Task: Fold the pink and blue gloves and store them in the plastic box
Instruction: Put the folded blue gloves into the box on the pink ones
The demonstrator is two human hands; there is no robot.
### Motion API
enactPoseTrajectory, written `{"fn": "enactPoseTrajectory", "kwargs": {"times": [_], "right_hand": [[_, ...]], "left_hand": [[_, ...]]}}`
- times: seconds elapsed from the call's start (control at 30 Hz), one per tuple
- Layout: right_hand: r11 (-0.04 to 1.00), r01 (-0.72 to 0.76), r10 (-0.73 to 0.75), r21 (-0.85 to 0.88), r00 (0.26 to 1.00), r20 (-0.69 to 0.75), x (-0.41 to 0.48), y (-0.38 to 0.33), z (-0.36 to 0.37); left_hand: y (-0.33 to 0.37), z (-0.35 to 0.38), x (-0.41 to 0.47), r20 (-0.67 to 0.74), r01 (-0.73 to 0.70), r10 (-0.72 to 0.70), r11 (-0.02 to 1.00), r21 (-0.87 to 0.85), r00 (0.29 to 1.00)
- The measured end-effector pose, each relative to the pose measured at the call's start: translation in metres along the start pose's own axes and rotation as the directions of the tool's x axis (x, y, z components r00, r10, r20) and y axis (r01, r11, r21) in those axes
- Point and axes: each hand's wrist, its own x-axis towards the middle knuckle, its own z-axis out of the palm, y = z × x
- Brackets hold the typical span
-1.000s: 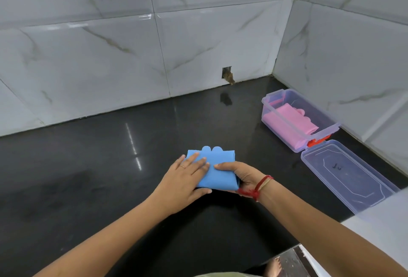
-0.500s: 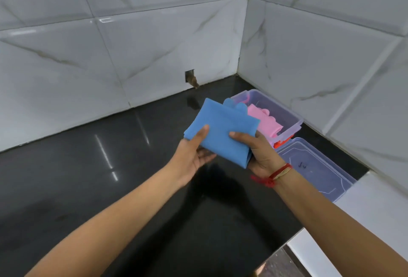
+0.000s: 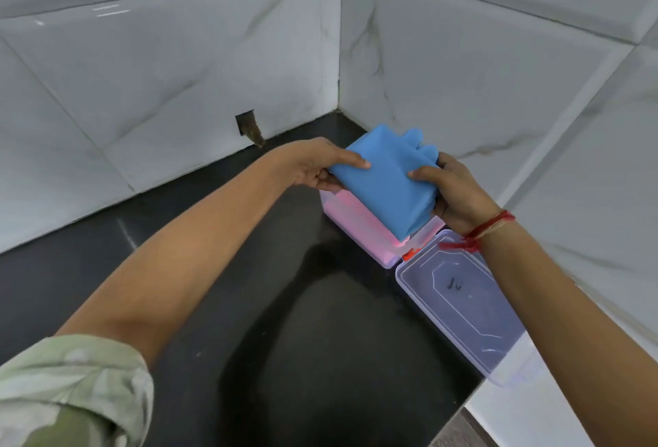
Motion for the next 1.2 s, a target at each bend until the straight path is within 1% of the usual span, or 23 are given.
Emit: {"fn": "enactPoseTrajectory", "kwargs": {"times": [0.07,0.13,0.23,0.33,0.4,0.43,0.53,0.6,0.7,0.77,0.87,0.97,1.03,1.07,1.13,1.17,1.2], "right_hand": [[0.992,-0.038,0.037,-0.123,0.999,-0.009,0.010,0.004,-0.006],[0.960,-0.063,0.061,-0.272,0.998,-0.014,0.015,0.007,-0.004],[0.863,-0.062,0.075,-0.502,0.997,0.005,0.021,0.007,0.001],[0.753,-0.086,0.127,-0.652,0.992,0.016,0.026,0.007,0.004],[0.676,-0.093,0.163,-0.731,0.986,0.025,0.028,0.009,0.005],[0.657,-0.096,0.188,-0.748,0.981,0.039,0.028,0.010,0.007],[0.649,-0.105,0.261,-0.753,0.961,0.091,0.025,0.012,0.014],[0.601,-0.087,0.266,-0.794,0.959,0.097,0.022,0.014,0.020],[0.455,-0.053,0.288,-0.889,0.953,0.091,0.019,0.015,0.027],[0.328,-0.008,0.293,-0.945,0.951,0.094,0.017,0.016,0.032],[0.103,0.043,0.224,-0.994,0.972,0.065,0.013,0.025,0.040],[-0.083,0.050,0.167,-0.995,0.985,0.035,0.013,0.036,0.044],[-0.210,0.062,0.114,-0.976,0.993,0.039,0.010,0.034,0.046],[-0.260,0.067,0.063,-0.963,0.997,0.053,0.006,0.030,0.047],[-0.303,0.065,-0.105,-0.951,0.989,0.101,-0.004,0.018,0.048],[-0.304,0.064,-0.217,-0.950,0.967,0.135,-0.010,0.014,0.048],[-0.297,0.079,-0.315,-0.952,0.933,0.176,-0.014,0.011,0.048]], "left_hand": [[0.003,0.000,0.014,0.030,0.021,-0.026,0.987,0.159,0.999],[0.003,0.001,0.026,0.039,0.020,-0.032,0.962,0.274,0.999],[0.000,0.005,0.035,0.047,0.013,-0.037,0.908,0.419,0.998],[-0.005,0.008,0.038,0.022,-0.002,-0.013,0.815,0.580,1.000],[-0.009,0.009,0.037,-0.006,-0.014,0.024,0.742,0.670,1.000],[-0.010,0.010,0.037,-0.012,-0.020,0.040,0.698,0.715,0.999],[-0.016,0.012,0.033,-0.011,-0.017,0.048,0.542,0.840,0.999],[-0.020,0.014,0.029,-0.027,-0.006,0.067,0.450,0.893,0.997],[-0.022,0.016,0.022,-0.079,0.031,0.131,0.333,0.943,0.988],[-0.023,0.020,0.017,-0.125,0.079,0.194,0.225,0.971,0.973],[-0.027,0.029,0.012,-0.158,0.132,0.300,0.105,0.986,0.941],[-0.031,0.032,0.011,-0.177,0.171,0.357,0.047,0.984,0.917],[-0.031,0.034,0.008,-0.198,0.193,0.424,0.056,0.980,0.884],[-0.030,0.035,0.005,-0.207,0.193,0.481,0.079,0.978,0.852],[-0.028,0.037,-0.001,-0.194,0.152,0.621,0.120,0.981,0.759],[-0.027,0.038,-0.004,-0.168,0.100,0.680,0.138,0.985,0.713],[-0.026,0.040,-0.007,-0.140,0.027,0.713,0.168,0.985,0.687]]}}
